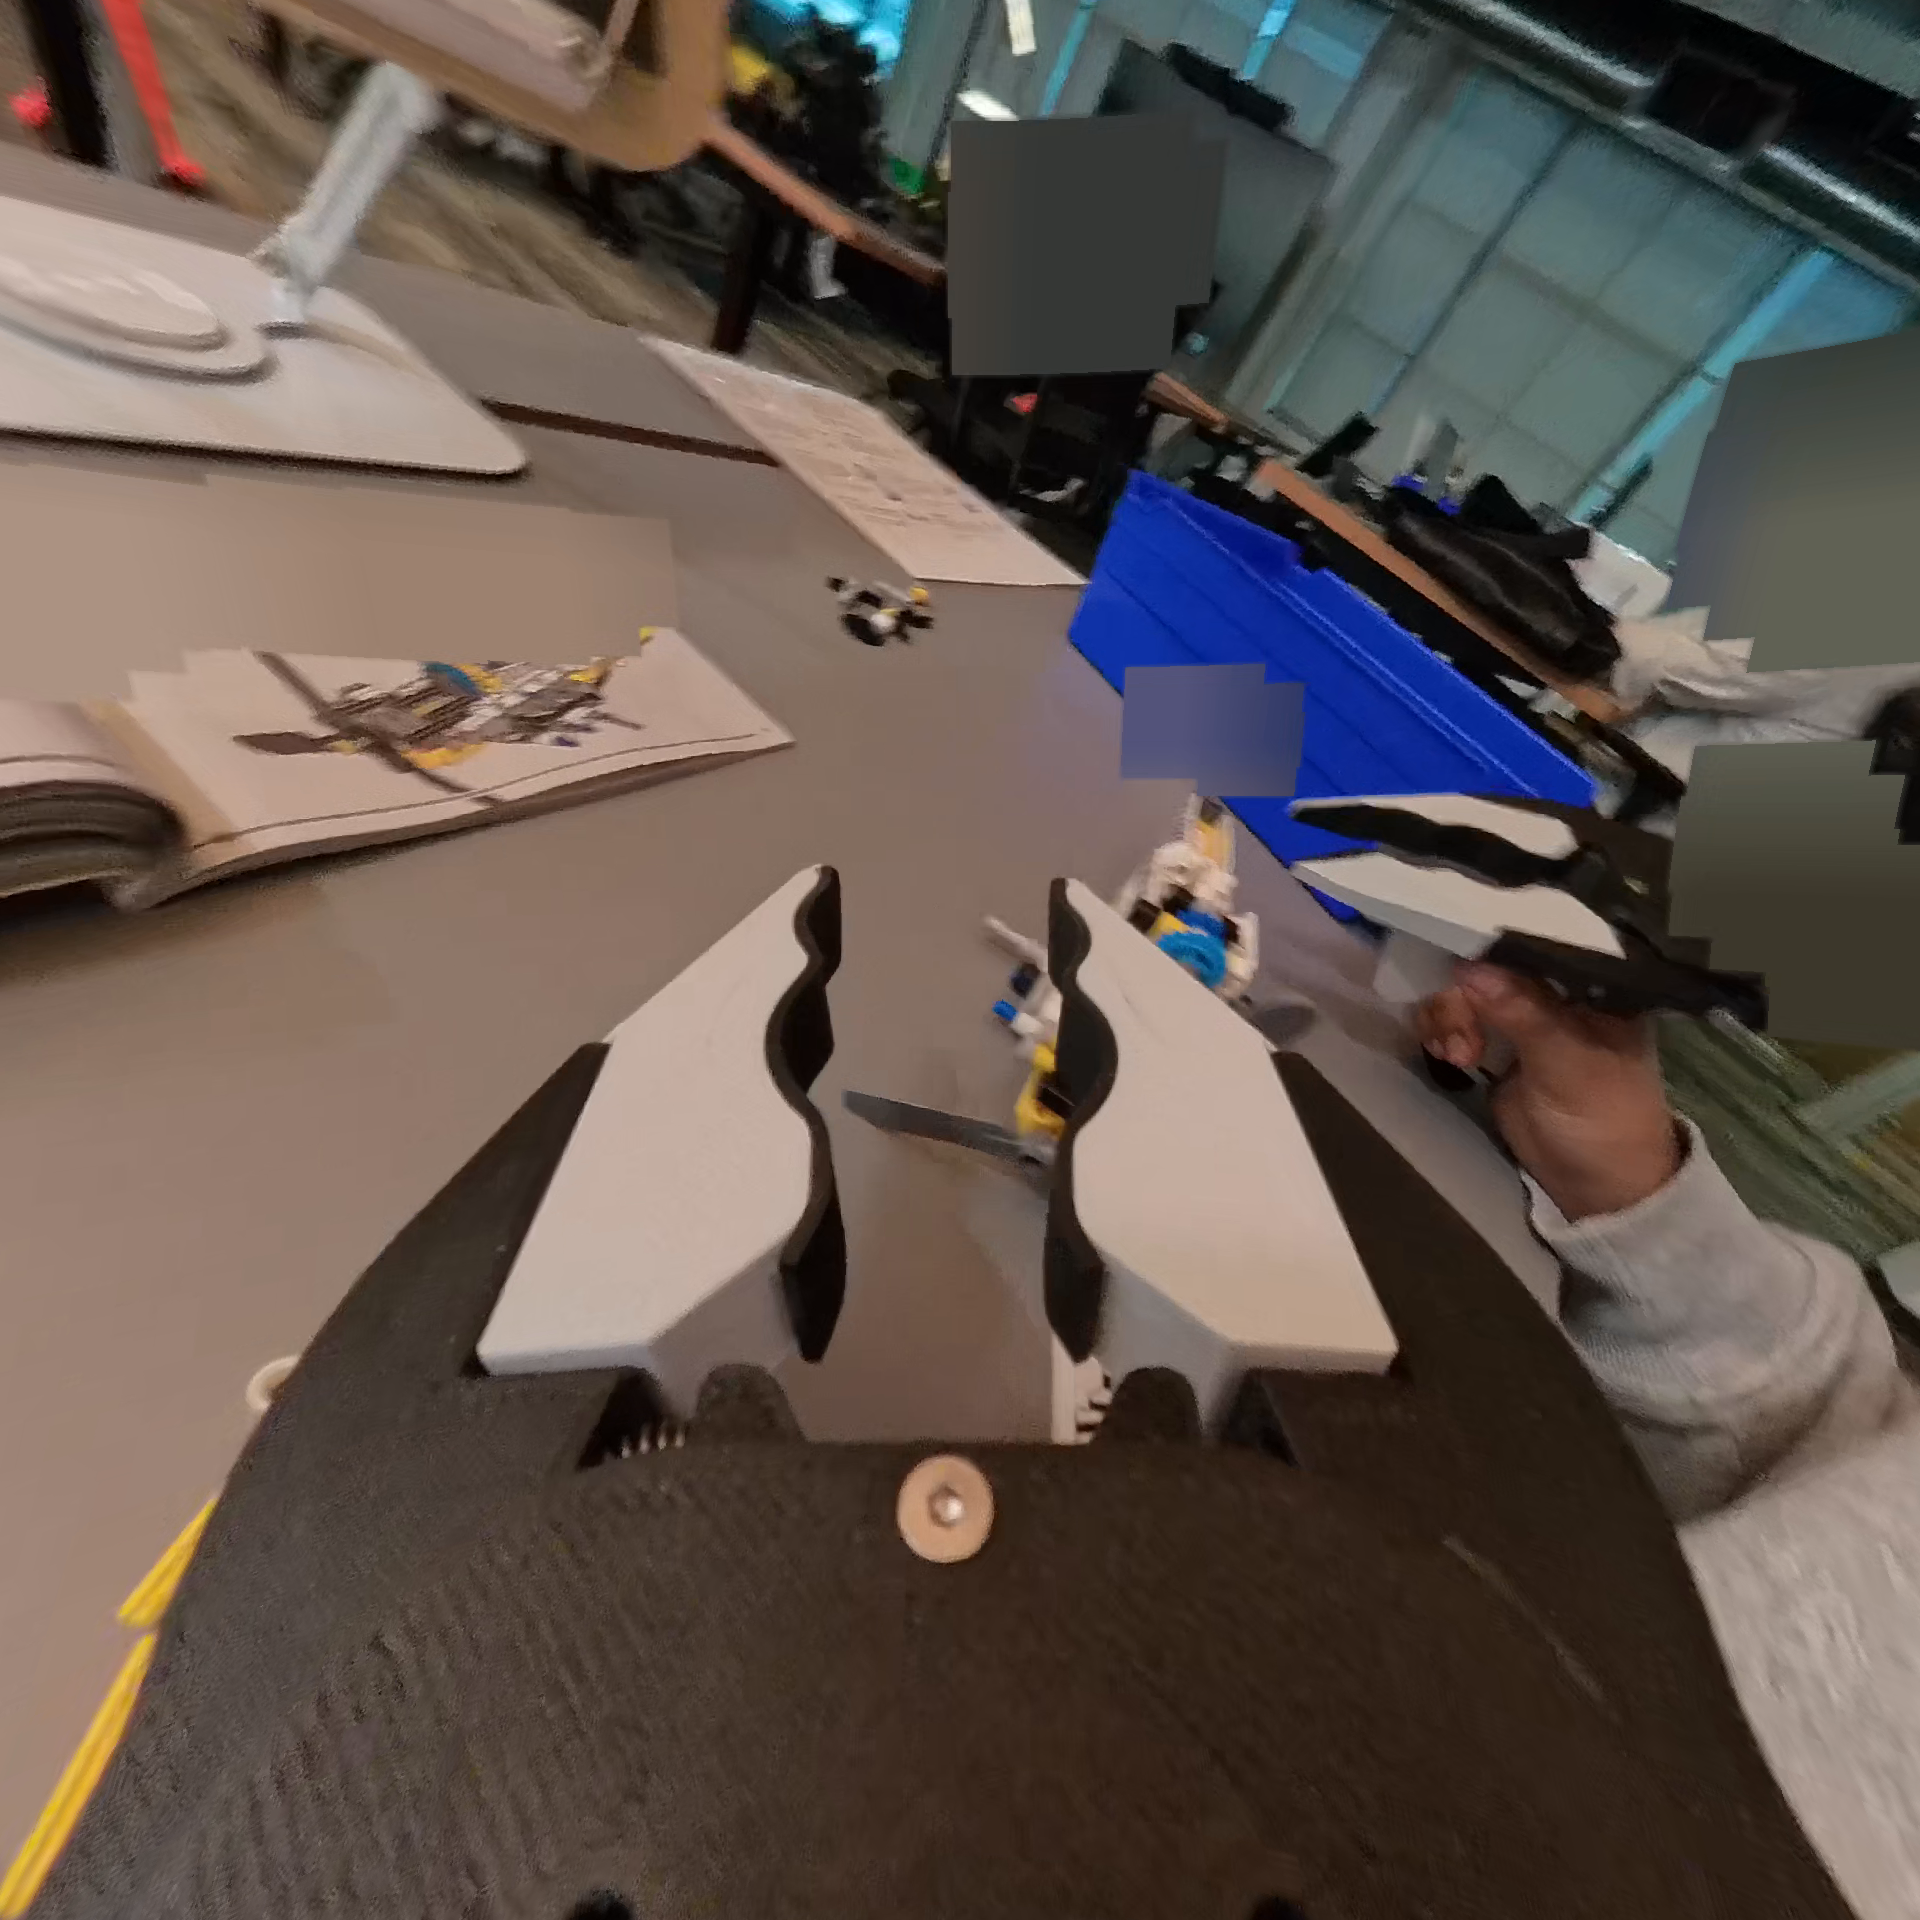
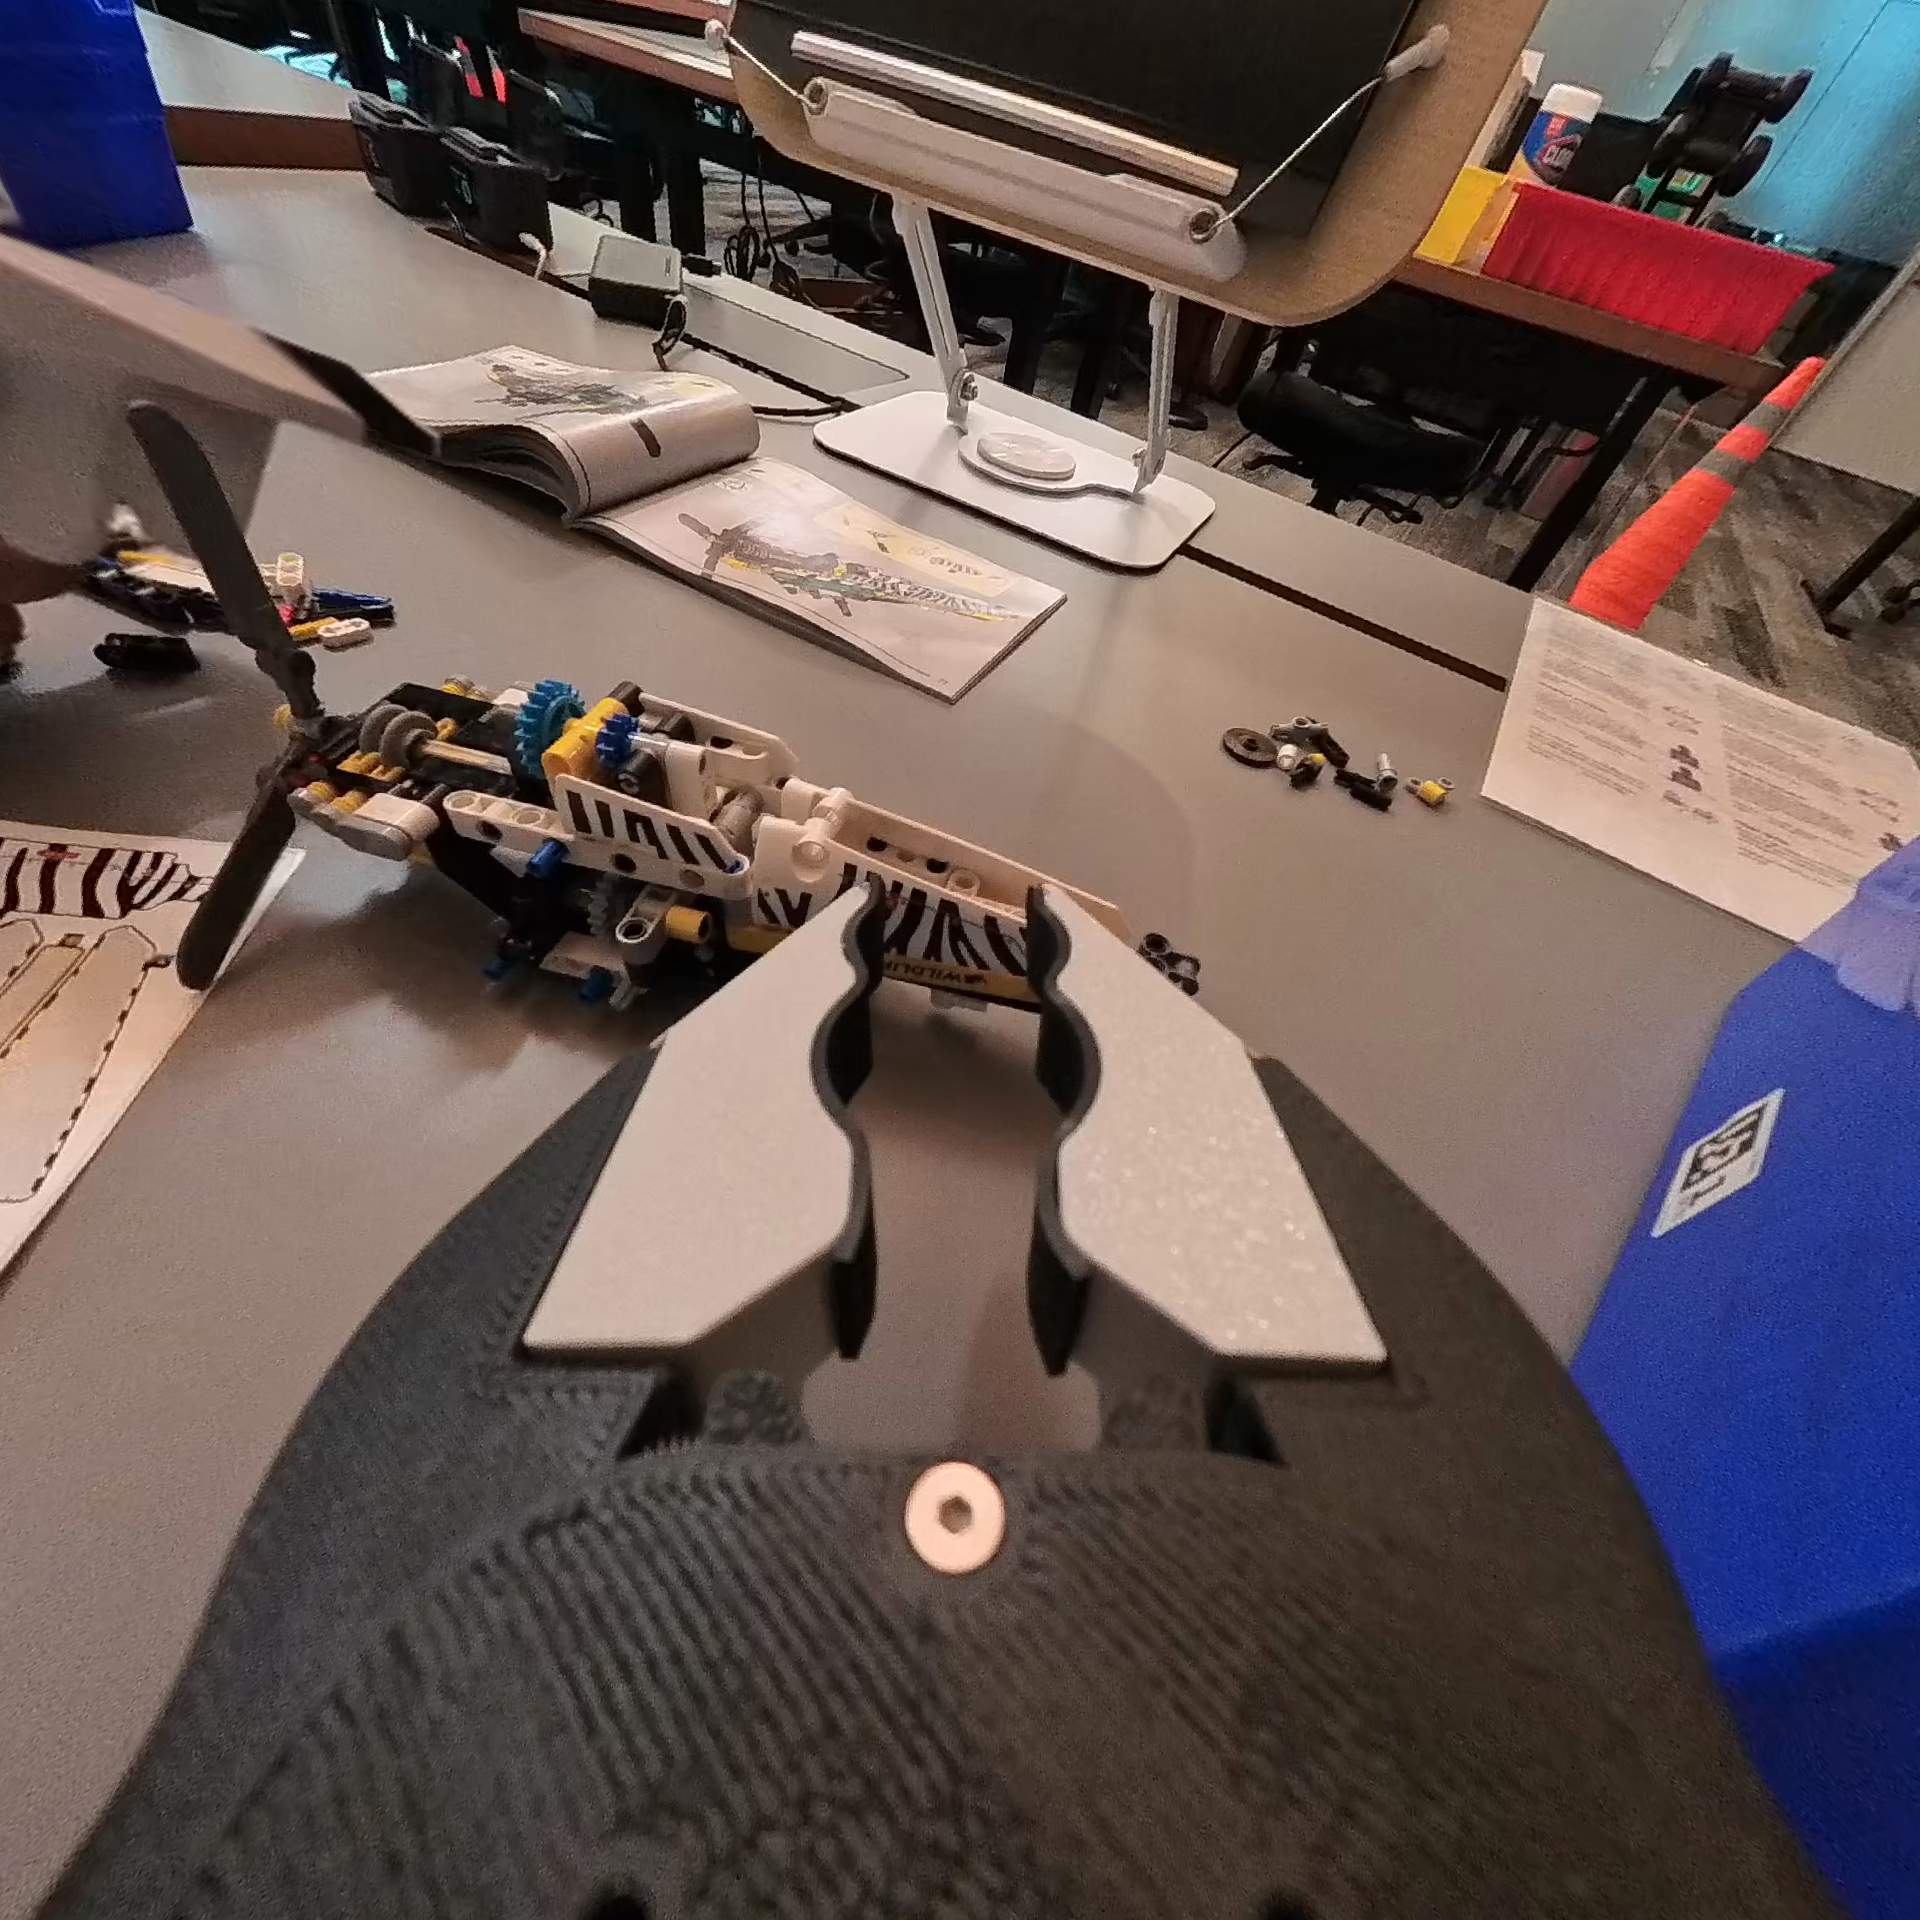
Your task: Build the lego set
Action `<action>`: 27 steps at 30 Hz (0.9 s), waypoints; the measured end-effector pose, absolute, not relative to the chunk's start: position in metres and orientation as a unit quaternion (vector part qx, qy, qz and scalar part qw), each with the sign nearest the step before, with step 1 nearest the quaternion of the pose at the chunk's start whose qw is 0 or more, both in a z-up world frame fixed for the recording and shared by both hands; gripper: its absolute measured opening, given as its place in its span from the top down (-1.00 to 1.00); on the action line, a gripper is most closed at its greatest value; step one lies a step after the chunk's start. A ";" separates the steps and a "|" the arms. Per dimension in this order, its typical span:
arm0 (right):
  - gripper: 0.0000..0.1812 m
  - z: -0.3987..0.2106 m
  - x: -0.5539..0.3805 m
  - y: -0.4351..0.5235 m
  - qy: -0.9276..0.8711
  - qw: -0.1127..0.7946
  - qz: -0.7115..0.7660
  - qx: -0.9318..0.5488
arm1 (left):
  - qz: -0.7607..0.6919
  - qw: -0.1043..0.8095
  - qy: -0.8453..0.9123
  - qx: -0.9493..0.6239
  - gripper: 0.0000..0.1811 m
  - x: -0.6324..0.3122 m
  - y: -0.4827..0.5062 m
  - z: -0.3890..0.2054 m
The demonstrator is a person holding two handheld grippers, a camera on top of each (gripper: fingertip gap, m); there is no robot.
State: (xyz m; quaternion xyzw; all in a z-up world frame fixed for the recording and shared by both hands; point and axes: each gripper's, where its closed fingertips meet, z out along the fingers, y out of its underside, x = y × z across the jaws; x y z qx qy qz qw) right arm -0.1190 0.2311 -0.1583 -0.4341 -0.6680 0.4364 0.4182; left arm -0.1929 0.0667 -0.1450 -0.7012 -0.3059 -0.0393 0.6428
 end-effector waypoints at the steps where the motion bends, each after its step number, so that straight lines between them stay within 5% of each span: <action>1: 0.73 -0.158 -0.119 0.231 -0.668 0.417 0.437 -0.435 | -0.039 0.630 -0.329 -0.703 0.58 -0.202 0.067 -0.146; 7: 0.73 -0.156 -0.118 0.230 -0.665 0.423 0.442 -0.429 | -0.021 0.551 -0.288 -0.783 0.52 -0.248 0.110 -0.139; 13: 0.74 -0.152 -0.115 0.230 -0.659 0.427 0.454 -0.421 | 0.098 0.345 -0.304 -0.883 -0.17 -0.331 0.141 -0.208; 15: 0.74 -0.150 -0.114 0.230 -0.656 0.429 0.458 -0.419 | 0.106 0.322 -0.308 -0.889 -0.20 -0.343 0.148 -0.224; 19: 0.75 -0.148 -0.113 0.230 -0.652 0.427 0.465 -0.419 | 0.116 0.320 -0.317 -0.885 -0.05 -0.350 0.149 -0.233; 27: 0.76 -0.147 -0.113 0.230 -0.652 0.427 0.469 -0.416 | 0.122 0.323 -0.354 -0.869 0.79 -0.359 0.132 -0.224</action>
